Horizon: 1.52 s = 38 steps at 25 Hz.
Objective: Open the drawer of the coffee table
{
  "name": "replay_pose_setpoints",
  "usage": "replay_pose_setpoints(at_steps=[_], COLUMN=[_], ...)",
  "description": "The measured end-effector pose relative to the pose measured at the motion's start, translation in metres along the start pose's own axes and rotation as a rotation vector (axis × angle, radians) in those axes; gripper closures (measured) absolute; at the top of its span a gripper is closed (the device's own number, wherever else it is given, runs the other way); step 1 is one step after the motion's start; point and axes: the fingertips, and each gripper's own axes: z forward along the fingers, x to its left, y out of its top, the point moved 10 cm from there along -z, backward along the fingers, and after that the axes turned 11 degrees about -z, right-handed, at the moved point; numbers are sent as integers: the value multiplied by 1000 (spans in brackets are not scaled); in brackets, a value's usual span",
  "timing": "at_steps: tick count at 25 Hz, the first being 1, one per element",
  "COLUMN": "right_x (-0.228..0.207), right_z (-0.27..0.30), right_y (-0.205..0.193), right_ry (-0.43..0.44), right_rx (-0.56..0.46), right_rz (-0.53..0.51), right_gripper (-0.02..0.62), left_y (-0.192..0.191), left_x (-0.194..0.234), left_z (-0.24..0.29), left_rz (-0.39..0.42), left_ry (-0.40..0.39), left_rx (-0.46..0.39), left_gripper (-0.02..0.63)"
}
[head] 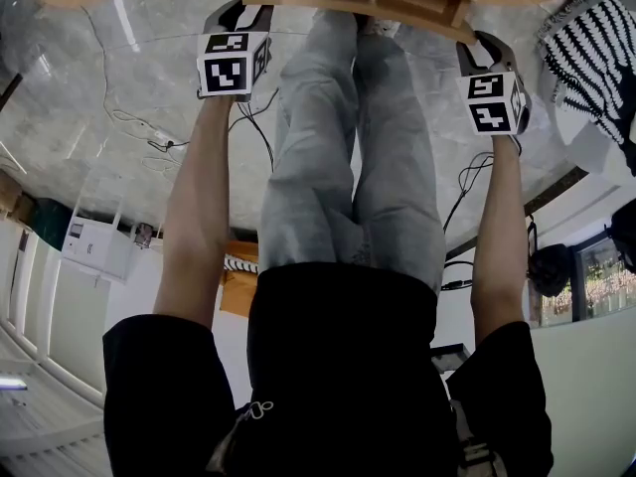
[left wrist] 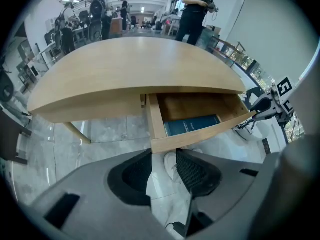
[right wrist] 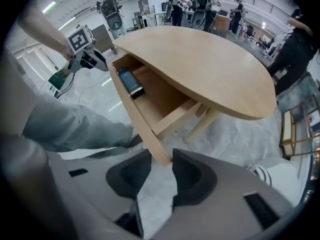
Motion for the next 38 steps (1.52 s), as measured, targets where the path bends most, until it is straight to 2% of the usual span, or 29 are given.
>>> replay_pose_setpoints(at_steps=[18,38], right_x=[77,87], right_z=[-4,29], right_y=[-30,-38], right_ry=[140,178], right_rx=[79,169], right_rz=[-59,-97], right_gripper=[469,463], left_y=[-80,-92], left_x=[-1,1], left_z=[-24,9], left_rz=[-10,35], left_ry=[14,33], left_rx=[146,249], left_gripper=[465,465])
